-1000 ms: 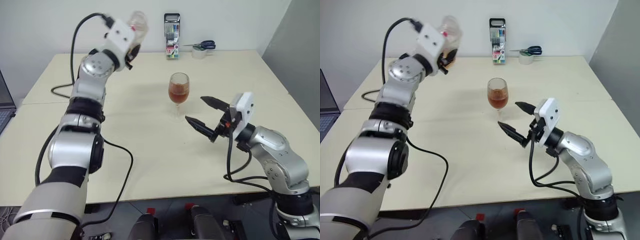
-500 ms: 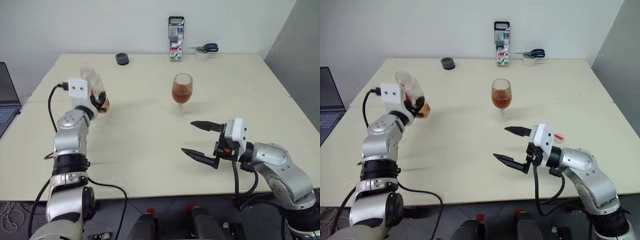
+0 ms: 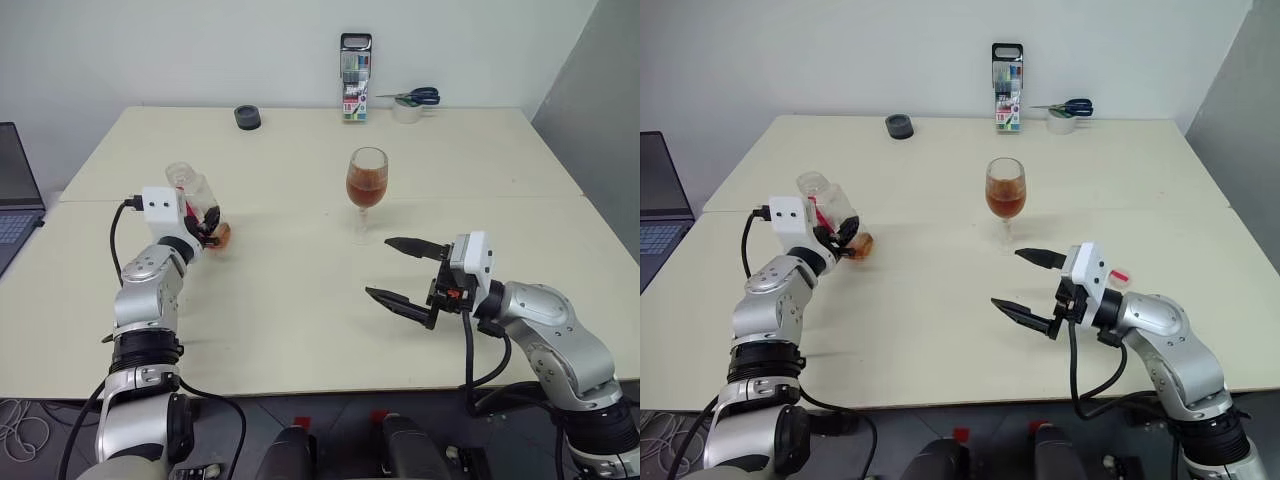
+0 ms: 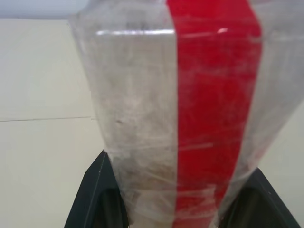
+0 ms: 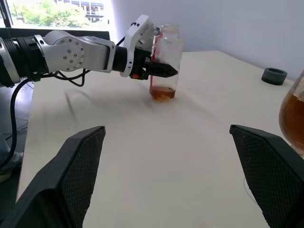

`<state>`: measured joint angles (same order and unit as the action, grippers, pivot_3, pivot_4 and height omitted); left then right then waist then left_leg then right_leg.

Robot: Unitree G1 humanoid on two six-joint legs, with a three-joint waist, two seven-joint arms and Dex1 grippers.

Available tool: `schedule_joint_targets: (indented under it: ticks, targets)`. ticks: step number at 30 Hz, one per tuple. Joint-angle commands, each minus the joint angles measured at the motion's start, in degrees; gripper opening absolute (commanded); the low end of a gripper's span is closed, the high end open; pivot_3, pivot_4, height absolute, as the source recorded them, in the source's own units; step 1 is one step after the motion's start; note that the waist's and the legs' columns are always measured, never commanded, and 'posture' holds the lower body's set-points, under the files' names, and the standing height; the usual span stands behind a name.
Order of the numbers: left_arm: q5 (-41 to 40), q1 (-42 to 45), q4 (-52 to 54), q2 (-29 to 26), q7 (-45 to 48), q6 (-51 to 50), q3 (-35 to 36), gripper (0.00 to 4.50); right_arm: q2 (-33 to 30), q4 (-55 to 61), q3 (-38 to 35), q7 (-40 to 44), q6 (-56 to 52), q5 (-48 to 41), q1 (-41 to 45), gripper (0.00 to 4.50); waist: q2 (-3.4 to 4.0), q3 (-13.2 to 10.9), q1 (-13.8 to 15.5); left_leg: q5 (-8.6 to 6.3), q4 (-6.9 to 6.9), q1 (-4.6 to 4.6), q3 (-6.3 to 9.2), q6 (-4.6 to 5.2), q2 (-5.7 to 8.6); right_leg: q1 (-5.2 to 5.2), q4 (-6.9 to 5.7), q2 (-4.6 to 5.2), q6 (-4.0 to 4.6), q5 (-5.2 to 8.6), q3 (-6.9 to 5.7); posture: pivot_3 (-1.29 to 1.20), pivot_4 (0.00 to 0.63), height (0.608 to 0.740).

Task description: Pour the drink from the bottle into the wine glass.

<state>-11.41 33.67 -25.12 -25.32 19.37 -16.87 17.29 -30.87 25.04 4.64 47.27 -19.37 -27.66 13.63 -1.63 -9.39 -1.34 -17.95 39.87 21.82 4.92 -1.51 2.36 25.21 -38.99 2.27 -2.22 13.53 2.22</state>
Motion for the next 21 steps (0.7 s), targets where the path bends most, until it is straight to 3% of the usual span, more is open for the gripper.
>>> schedule_joint_targets:
  ticks: [1, 2, 10, 14, 19, 21]
  targets:
    - [0.0, 0.5, 0.6, -0.6, -0.7, 1.7, 0.1, 1.74, 0.6, 1.4, -0.3, -0.8, 0.2, 0.1, 1.4, 4.50, 0.00, 0.0, 0.0, 0.00, 0.00, 0.00, 0.00, 0.00, 0.00, 0.00, 0.00, 0.00, 0.00, 0.00, 0.01, 0.00, 0.150, 0.740]
    - [-0.1, 0.6, 0.3, -0.5, -0.8, 2.0, 0.1, 1.74, 0.7, 1.4, -0.3, -0.9, 0.1, 0.1, 1.6, 4.50, 0.00, 0.0, 0.0, 0.00, 0.00, 0.00, 0.00, 0.00, 0.00, 0.00, 0.00, 0.00, 0.00, 0.00, 0.00, 0.00, 0.150, 0.740]
    - [-0.3, -0.1, 1.0, -0.5, -0.7, 2.1, -0.2, 4.34, 0.6, 2.0, -0.3, -1.7, -1.0, -0.2, 2.1, 4.50, 0.00, 0.0, 0.0, 0.00, 0.00, 0.00, 0.00, 0.00, 0.00, 0.00, 0.00, 0.00, 0.00, 0.00, 0.01, 0.00, 0.150, 0.740]
    - [-0.2, -2.0, 3.4, -0.7, -0.9, 0.8, -0.5, 4.47, 1.1, 2.2, -0.4, -2.8, -1.7, -0.3, 2.0, 4.50, 0.00, 0.0, -0.1, 0.00, -0.01, 0.00, 0.00, 0.00, -0.01, 0.00, 0.00, 0.01, 0.00, 0.00, 0.02, 0.00, 0.150, 0.740]
    - [-2.6, -10.2, 15.4, 0.0, -2.8, -6.8, 1.2, 4.47, -0.7, 4.1, -1.3, -6.6, -3.0, 2.6, -5.9, 4.50, 0.00, 0.0, -0.1, -0.02, -0.06, 0.03, 0.03, -0.02, -0.03, 0.01, 0.04, 0.05, 0.00, 0.00, 0.01, 0.00, 0.150, 0.740]
    - [-3.4, -14.2, 20.9, 0.4, -3.7, -9.6, 1.6, 4.47, 1.2, 3.4, -3.3, -13.4, -5.0, 5.0, -8.5, 4.50, 0.00, 0.0, 0.0, -0.03, -0.05, 0.03, 0.01, -0.02, -0.03, 0.02, 0.04, 0.09, 0.00, 0.00, 0.05, 0.00, 0.150, 0.740]
